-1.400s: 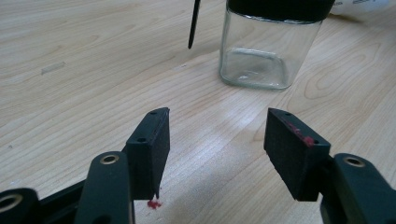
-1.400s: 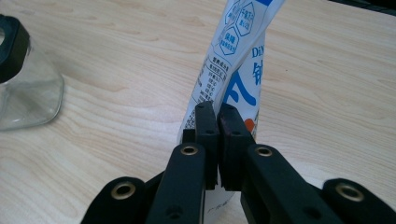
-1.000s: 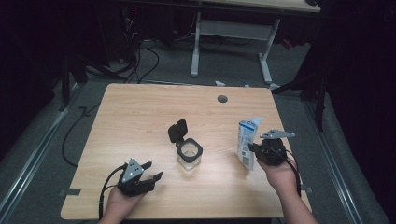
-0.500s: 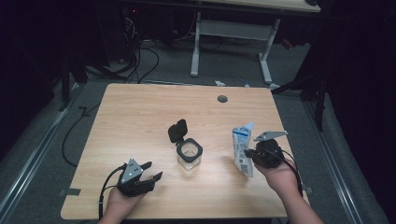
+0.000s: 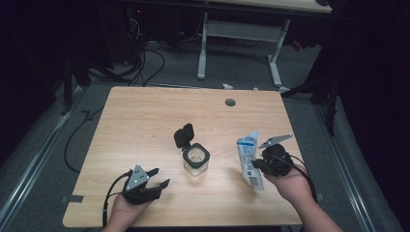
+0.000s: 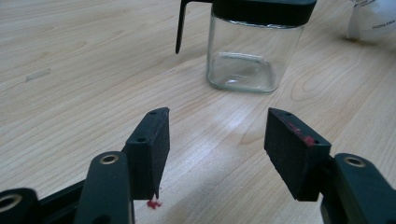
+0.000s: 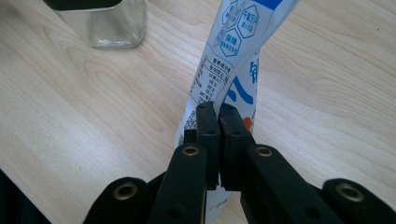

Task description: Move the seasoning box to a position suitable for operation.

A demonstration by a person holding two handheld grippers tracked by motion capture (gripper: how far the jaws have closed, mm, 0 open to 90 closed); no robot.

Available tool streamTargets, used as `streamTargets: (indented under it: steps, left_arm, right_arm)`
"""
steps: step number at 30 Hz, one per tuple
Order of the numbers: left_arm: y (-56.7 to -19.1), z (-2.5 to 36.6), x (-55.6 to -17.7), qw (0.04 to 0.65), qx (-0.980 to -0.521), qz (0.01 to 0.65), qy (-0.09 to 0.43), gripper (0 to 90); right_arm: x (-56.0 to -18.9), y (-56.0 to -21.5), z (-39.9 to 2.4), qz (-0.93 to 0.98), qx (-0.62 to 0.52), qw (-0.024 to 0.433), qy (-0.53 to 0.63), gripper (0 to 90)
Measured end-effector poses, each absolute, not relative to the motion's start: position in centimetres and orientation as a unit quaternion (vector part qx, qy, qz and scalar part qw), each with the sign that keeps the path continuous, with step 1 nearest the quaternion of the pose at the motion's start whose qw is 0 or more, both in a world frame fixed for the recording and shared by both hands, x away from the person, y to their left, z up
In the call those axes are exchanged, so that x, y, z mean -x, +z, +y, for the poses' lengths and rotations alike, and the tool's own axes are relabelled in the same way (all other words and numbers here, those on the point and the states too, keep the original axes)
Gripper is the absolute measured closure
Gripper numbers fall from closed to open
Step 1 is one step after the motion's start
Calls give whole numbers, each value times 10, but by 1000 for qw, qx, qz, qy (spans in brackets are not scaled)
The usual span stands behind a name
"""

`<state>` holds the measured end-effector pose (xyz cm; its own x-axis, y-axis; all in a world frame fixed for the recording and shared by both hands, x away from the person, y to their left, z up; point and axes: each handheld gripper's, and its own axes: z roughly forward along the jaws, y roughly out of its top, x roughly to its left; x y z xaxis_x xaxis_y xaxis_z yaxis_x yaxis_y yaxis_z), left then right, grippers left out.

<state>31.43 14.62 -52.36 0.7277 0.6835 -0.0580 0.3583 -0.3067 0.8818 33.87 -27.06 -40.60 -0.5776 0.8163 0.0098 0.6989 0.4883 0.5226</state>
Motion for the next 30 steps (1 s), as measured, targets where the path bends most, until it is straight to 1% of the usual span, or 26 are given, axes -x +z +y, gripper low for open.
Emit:
streamTargets:
  steps: [6, 10, 13, 20, 23, 26, 30]
  left_arm:
    - [-523, 145, -312, 502, -786, 324, 156, 405]
    - [-524, 139, -309, 498, -795, 309, 156, 399]
    - [-521, 138, -306, 503, -797, 296, 159, 416]
    - [-522, 133, -305, 502, -800, 289, 155, 422]
    - [-519, 130, -302, 505, -798, 285, 164, 420]
    - [-515, 127, -298, 517, -792, 274, 174, 436]
    - [-517, 115, -294, 524, -794, 265, 158, 424]
  right_arm:
    - [-338, -398, -263, 862, -434, 113, 234, 890]
    - [-336, -393, -258, 869, -427, 107, 226, 890]
    - [-336, -394, -254, 871, -427, 102, 218, 890]
    - [-336, -395, -245, 883, -414, 92, 201, 891]
    - [-337, -394, -243, 887, -412, 88, 192, 891]
    - [-337, -392, -241, 891, -409, 85, 181, 891]
    - [-338, -392, -242, 890, -411, 76, 183, 891]
